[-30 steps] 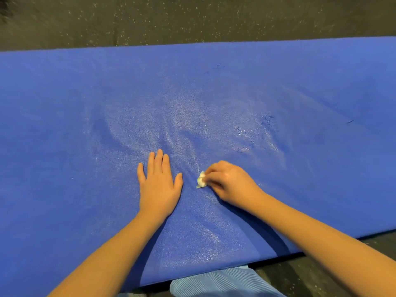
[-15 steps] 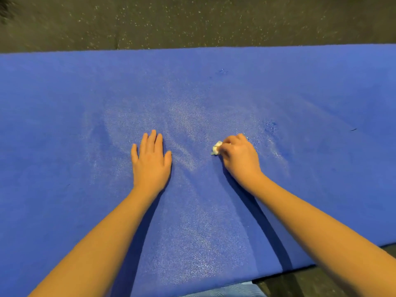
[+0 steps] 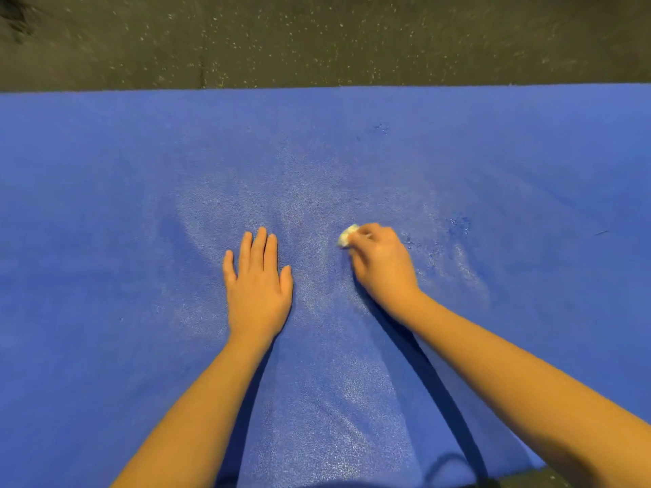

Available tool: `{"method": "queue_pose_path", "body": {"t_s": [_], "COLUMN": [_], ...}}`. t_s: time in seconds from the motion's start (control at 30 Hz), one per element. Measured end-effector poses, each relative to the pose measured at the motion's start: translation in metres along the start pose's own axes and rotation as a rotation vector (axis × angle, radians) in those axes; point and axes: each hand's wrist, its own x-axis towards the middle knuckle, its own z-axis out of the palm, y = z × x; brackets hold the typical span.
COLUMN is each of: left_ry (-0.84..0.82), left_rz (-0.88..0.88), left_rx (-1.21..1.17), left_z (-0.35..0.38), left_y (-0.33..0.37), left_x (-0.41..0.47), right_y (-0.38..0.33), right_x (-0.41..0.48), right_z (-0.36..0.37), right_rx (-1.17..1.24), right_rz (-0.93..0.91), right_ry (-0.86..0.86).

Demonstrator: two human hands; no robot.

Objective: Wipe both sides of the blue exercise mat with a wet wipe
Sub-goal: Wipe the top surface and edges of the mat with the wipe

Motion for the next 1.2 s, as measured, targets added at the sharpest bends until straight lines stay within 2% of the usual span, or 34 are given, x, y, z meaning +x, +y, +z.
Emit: {"method": "queue_pose_path", "body": {"t_s": [0.07, 0.13, 0.2, 0.3, 0.33, 0.37, 0.43, 0.5, 0.53, 0.63, 0.67, 0.7, 0.73, 0.8, 0.87, 0.9, 1.0, 1.03, 1.07, 1.17, 1.2], "left_ry": [-0.002, -0.002, 0.000, -0.005, -0.005, -0.005, -0.005, -0.004, -0.002, -0.006, -0.009, -0.009, -0.010, -0.009, -0.007, -0.013, -0.006, 0.006, 0.016, 0.019, 0.011], "left_rz": [0.004, 0.008, 0.006, 0.010, 0.008, 0.006, 0.006, 0.014, 0.014, 0.006, 0.006, 0.005, 0.005, 0.004, 0.007, 0.010, 0.011, 0.007, 0.001, -0.026, -0.033], "left_rx": [0.005, 0.010, 0.011, 0.023, 0.025, 0.025, 0.025, 0.026, 0.022, 0.015, 0.018, 0.023, 0.029, 0.035, 0.032, 0.021, -0.056, -0.091, -0.116, -0.098, -0.082], "left_z": [0.000, 0.001, 0.001, 0.000, 0.001, 0.001, 0.001, 0.000, 0.000, -0.001, -0.001, 0.000, 0.000, 0.000, 0.000, 0.000, -0.005, -0.008, -0.012, -0.017, -0.016], "left_y": [0.000, -0.001, -0.001, -0.001, -0.001, -0.001, 0.000, 0.001, 0.000, 0.000, 0.000, 0.000, 0.001, 0.001, 0.000, -0.001, -0.002, -0.003, -0.004, -0.008, -0.010], "left_x": [0.000, 0.001, 0.001, 0.000, 0.001, 0.001, 0.001, 0.001, 0.001, 0.002, 0.002, 0.002, 0.002, 0.002, 0.003, 0.003, 0.009, 0.016, 0.027, 0.069, 0.081], "right_y": [-0.014, -0.006, 0.010, 0.016, 0.007, -0.004, -0.015, -0.004, 0.004, 0.020, 0.017, 0.010, 0.003, 0.000, 0.015, 0.021, 0.026, 0.017, 0.010, 0.012, 0.022], "right_x": [-0.016, -0.011, 0.006, 0.027, 0.026, 0.022, 0.007, 0.009, 0.017, 0.048, 0.052, 0.052, 0.047, 0.032, 0.037, 0.046, 0.068, 0.069, 0.066, 0.049, 0.051], "right_z": [0.002, -0.005, -0.008, -0.003, 0.001, 0.005, 0.011, 0.005, 0.002, -0.002, 0.001, 0.004, 0.007, 0.008, -0.001, -0.004, -0.001, 0.002, 0.005, -0.001, -0.006], "right_rx": [0.010, -0.055, -0.126, -0.152, -0.120, -0.078, -0.080, -0.193, -0.219, -0.241, -0.226, -0.200, -0.166, -0.165, -0.244, -0.267, -0.232, -0.200, -0.173, -0.227, -0.263], "right_rz": [-0.345, -0.532, -0.426, 0.025, 0.073, 0.036, -0.243, -0.444, -0.428, -0.070, 0.042, 0.075, 0.033, -0.185, -0.319, -0.291, 0.026, 0.068, 0.025, -0.336, -0.399], "right_ry": [-0.209, -0.285, -0.180, 0.029, 0.023, -0.037, -0.263, -0.349, -0.330, -0.174, -0.161, -0.179, -0.225, -0.363, -0.380, -0.350, -0.275, -0.277, -0.284, -0.402, -0.416]}}
